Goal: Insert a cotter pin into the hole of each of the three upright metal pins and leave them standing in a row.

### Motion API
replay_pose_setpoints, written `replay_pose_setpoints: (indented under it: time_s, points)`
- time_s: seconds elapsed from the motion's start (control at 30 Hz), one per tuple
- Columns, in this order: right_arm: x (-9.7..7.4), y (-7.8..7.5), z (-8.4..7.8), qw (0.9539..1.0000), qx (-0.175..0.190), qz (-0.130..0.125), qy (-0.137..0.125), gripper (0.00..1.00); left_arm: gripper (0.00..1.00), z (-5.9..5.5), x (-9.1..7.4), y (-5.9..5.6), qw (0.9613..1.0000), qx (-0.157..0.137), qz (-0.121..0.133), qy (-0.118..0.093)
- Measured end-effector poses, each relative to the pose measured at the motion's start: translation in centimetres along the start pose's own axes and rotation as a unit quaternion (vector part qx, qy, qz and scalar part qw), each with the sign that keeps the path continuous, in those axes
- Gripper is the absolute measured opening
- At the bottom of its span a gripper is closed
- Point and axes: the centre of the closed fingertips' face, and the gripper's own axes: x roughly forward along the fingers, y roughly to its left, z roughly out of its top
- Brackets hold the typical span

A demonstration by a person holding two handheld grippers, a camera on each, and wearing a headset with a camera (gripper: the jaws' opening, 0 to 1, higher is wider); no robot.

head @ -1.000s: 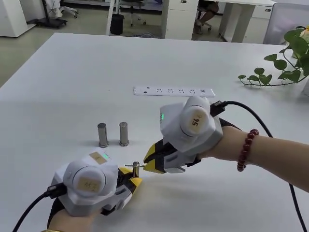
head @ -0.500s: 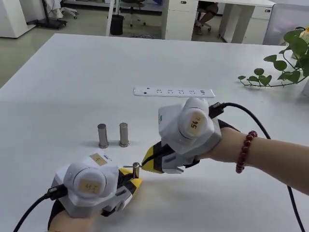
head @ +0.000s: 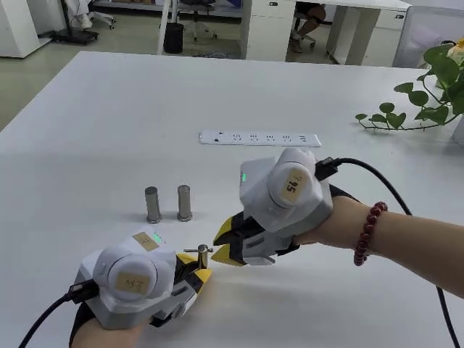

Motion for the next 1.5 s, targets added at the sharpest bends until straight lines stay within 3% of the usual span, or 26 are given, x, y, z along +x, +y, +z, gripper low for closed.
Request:
replay_pose_setpoints:
  time_s: [0.2, 0.67, 1.17, 1.5]
  points:
    - [-0.8, -0.4, 0.4, 0.9976, 0.057, -0.012, -0.036, 0.17, 0.05, 0.0, 0.0, 0.0, 1.0000, -0.002, 0.000, -0.002]
    - [-1.9, -0.5, 0.2, 0.9905, 0.112, -0.031, -0.074, 0.24, 0.05, 0.1, 0.0, 0.1, 1.0000, -0.003, -0.005, -0.003]
    - [-2.2, -0.1, -1.2, 0.9862, 0.141, -0.039, -0.077, 0.26, 0.05, -0.3, -0.8, 2.7, 0.9999, -0.009, 0.014, 0.003]
    - [-2.3, -0.1, -2.0, 0.9841, 0.156, -0.043, -0.074, 0.26, 0.05, -0.5, -0.8, 3.7, 0.9999, -0.009, 0.014, 0.004]
